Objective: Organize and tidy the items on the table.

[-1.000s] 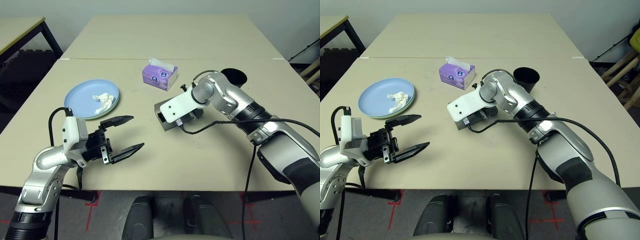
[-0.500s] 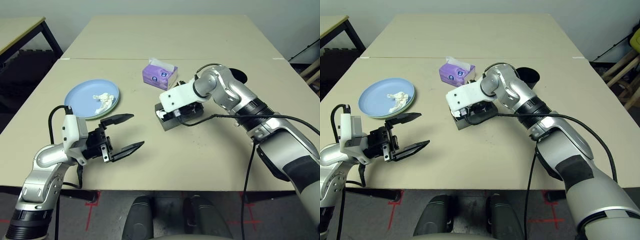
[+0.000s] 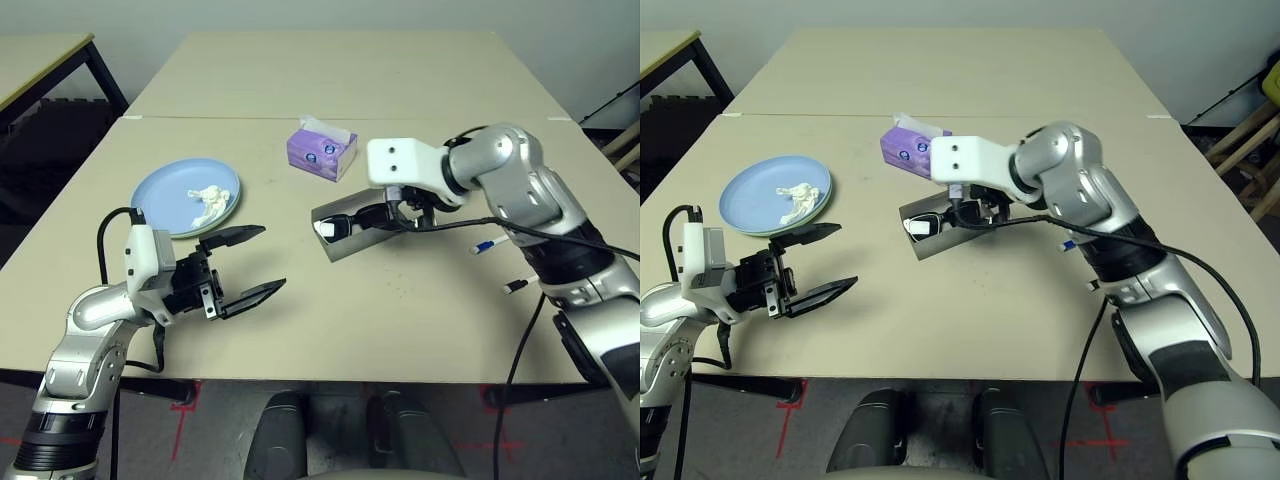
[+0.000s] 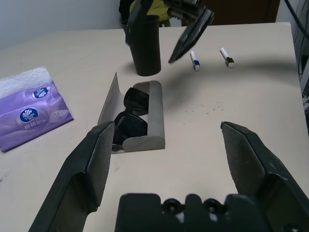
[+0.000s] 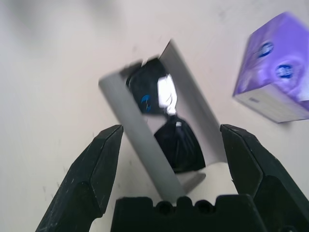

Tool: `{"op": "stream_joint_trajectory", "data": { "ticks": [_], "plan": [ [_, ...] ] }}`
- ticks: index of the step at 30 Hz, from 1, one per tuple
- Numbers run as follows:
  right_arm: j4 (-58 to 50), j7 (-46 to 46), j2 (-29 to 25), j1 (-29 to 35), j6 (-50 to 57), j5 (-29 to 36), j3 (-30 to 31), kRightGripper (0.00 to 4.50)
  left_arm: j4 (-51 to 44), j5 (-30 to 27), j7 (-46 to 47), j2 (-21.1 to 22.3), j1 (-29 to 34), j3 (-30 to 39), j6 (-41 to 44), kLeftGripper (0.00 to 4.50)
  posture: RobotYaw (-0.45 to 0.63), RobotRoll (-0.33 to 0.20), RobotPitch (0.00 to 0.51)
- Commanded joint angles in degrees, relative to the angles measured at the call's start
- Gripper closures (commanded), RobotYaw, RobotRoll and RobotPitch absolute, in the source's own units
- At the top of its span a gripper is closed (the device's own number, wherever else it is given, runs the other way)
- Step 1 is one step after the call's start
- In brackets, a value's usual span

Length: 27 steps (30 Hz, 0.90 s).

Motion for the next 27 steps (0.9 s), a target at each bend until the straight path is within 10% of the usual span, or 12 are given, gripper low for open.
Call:
{"op": "stream_joint_trajectory", "data": {
  "ticks": [1,27],
  "plan": [
    [-5.2,-4.7,0.1,4.7,2.2,5.1,-5.1,0.04,1.1,1.7,-1.4,0.8,-0.3,-0.6,-1.1,0.0,0.12,0.0,0.063],
    [-2.8,-20.0,-0.2,27.2,-15.9,22.4,-15.3,0.04,2.9,4.5,8.9,-0.7,-5.5,0.6,3.1,0.0,0.11,0.0,0.061]
  ]
}}
